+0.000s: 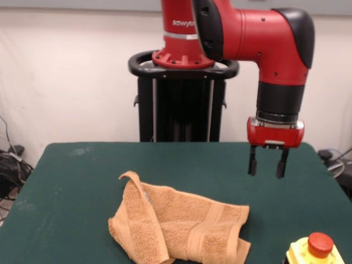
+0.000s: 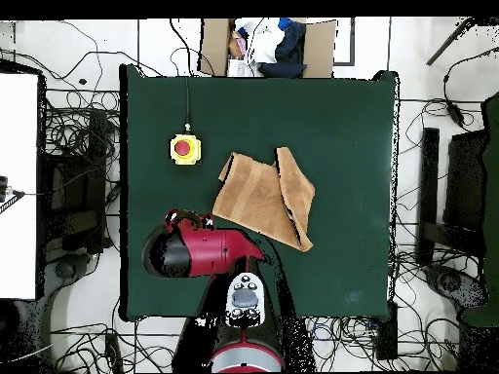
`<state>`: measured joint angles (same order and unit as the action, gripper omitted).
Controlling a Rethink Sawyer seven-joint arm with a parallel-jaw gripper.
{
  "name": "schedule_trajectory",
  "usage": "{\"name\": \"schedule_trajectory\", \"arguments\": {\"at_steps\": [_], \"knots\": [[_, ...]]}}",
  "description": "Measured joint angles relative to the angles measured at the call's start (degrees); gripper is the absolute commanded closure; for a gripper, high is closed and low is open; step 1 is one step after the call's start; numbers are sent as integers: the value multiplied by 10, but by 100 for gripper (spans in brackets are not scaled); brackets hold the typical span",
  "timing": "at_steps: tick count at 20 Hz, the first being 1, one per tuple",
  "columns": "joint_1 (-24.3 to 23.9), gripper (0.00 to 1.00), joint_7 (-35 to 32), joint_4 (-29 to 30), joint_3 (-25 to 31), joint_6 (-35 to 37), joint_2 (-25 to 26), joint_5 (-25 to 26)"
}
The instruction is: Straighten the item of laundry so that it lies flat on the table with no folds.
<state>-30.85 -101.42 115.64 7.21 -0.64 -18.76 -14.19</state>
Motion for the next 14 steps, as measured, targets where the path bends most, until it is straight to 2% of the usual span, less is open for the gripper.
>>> {"name": "schedule_trajectory", "arguments": {"at_steps": [8,14], "knots": [[-34,0,0,0,30,1,0,40],[-46,0,0,9,52,16,-7,46]]}}
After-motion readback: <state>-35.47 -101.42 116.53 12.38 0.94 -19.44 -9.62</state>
